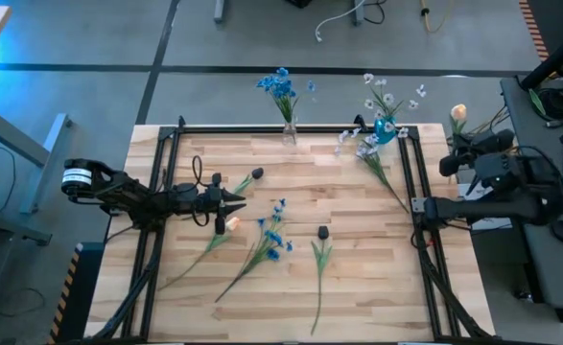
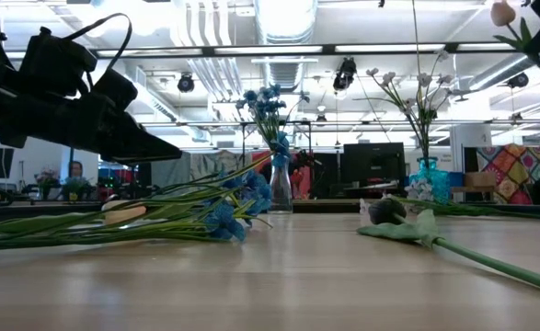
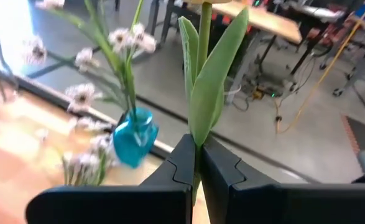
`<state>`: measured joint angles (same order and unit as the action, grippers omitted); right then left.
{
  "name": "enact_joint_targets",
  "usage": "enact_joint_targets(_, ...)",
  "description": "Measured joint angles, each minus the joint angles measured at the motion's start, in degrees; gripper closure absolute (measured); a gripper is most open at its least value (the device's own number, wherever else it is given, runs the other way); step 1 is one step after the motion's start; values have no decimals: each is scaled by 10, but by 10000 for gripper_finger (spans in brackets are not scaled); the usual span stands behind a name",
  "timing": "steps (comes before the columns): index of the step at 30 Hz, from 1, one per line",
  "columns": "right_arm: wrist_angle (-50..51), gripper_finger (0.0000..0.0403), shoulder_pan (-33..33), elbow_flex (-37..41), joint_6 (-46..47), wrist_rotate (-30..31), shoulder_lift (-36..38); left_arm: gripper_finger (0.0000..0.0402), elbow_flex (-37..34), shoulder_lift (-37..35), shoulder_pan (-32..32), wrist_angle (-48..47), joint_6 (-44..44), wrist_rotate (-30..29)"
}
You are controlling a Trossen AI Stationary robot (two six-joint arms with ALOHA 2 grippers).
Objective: Sort flowers into vase by color
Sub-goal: Put the right light orange tulip into the blue vase
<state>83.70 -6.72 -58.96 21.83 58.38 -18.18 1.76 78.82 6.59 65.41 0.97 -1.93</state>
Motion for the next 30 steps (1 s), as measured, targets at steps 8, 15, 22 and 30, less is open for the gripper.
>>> enact_joint_targets(8, -5, 394, -86, 0, -63, -150, 34, 326, 0, 0, 0, -1, 0, 0)
enact_joint_targets(15, -114, 394, -181, -8, -190, -331, 93, 326, 0, 0, 0, -3, 4, 0)
enact_joint_targets(22, -273, 394, -292, 29, -292, -451, 150, 326, 0, 0, 0, -3, 10, 0)
enact_joint_targets(30, -516, 394, -353, 124, -322, -476, 175, 326, 0, 0, 1, 28, 0, -20)
